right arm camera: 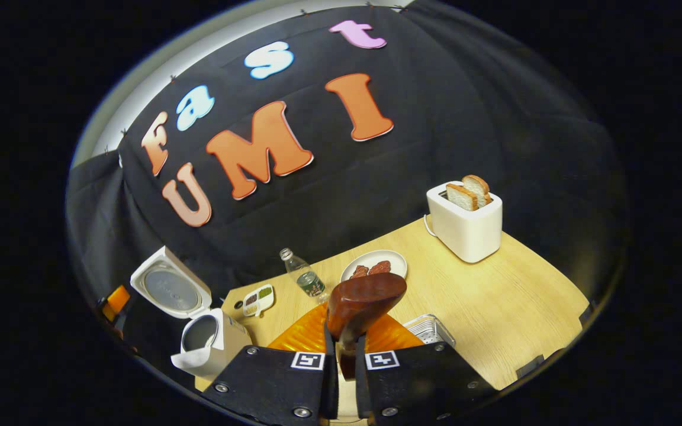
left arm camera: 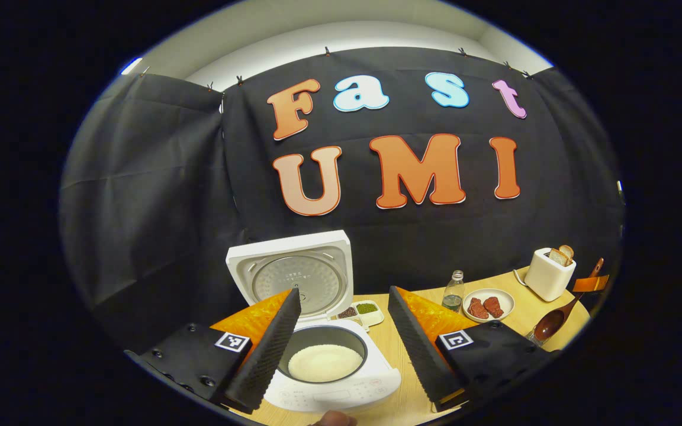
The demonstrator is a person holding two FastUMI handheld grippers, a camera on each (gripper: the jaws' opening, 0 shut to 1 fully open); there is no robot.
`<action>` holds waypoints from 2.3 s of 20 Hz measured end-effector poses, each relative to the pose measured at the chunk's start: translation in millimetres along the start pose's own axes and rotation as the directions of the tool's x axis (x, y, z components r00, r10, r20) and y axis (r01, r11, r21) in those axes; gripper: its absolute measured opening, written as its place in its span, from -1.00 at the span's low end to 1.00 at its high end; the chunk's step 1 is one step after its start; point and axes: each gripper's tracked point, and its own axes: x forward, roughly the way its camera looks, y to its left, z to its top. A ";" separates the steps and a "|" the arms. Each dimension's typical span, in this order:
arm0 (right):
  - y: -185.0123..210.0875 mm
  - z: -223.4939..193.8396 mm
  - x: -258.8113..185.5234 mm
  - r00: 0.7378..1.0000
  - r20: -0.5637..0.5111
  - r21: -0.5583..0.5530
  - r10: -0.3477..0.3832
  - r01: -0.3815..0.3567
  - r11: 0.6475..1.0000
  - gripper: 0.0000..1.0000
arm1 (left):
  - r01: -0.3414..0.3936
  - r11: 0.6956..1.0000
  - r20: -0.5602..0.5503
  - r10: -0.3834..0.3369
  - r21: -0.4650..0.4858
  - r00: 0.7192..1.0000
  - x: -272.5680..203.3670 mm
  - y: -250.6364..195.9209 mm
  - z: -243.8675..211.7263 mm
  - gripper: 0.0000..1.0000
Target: Close the left gripper, press the button to open the rice cooker; take a wooden spoon from the chopstick holder with the right hand, scoop a spoonful of rice and pour it into the rice cooker, then put the wooden spoon back into the chopstick holder.
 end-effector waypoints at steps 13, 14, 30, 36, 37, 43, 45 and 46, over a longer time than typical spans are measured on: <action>53.9 -47.1 -0.3 0.996 -0.073 -0.186 0.047 -0.060 0.981 -0.78 | -0.127 0.987 -0.068 0.121 -0.098 0.990 -6.4 77.1 -32.0 0.94; 55.8 -57.0 0.4 0.996 -0.080 -0.224 0.039 -0.056 0.973 -0.78 | -0.135 0.986 -0.073 0.128 -0.094 0.989 -7.8 80.8 -33.5 0.94; 51.7 -168.7 29.0 0.994 0.014 -0.753 -0.111 0.084 0.652 -0.77 | -0.190 0.981 -0.094 0.185 -0.046 0.978 -26.4 114.9 -49.1 0.94; 46.9 -187.8 23.4 0.984 0.064 -0.801 -0.167 0.150 0.579 -0.78 | -0.145 0.989 -0.107 0.142 -0.020 0.984 -16.0 113.8 -53.9 1.00; 48.6 -188.2 21.0 0.983 0.064 -0.782 -0.172 0.156 0.603 -0.78 | -0.135 0.991 -0.104 0.133 -0.008 0.986 -14.2 113.8 -53.3 0.93; 72.3 -189.7 16.4 0.985 0.027 -0.553 -0.171 0.157 0.818 -0.78 | -0.065 0.998 -0.085 0.067 0.024 0.994 -4.8 110.0 -49.3 1.00; 83.6 -195.1 16.7 0.988 -0.006 -0.447 -0.154 0.135 0.884 -0.78 | -0.046 0.999 -0.083 0.048 0.028 0.995 -1.4 111.1 -49.6 1.00; 89.2 -198.7 16.3 0.990 -0.031 -0.391 -0.139 0.116 0.913 -0.78 | -0.038 0.999 -0.081 0.040 0.032 0.996 0.5 112.2 -49.4 0.93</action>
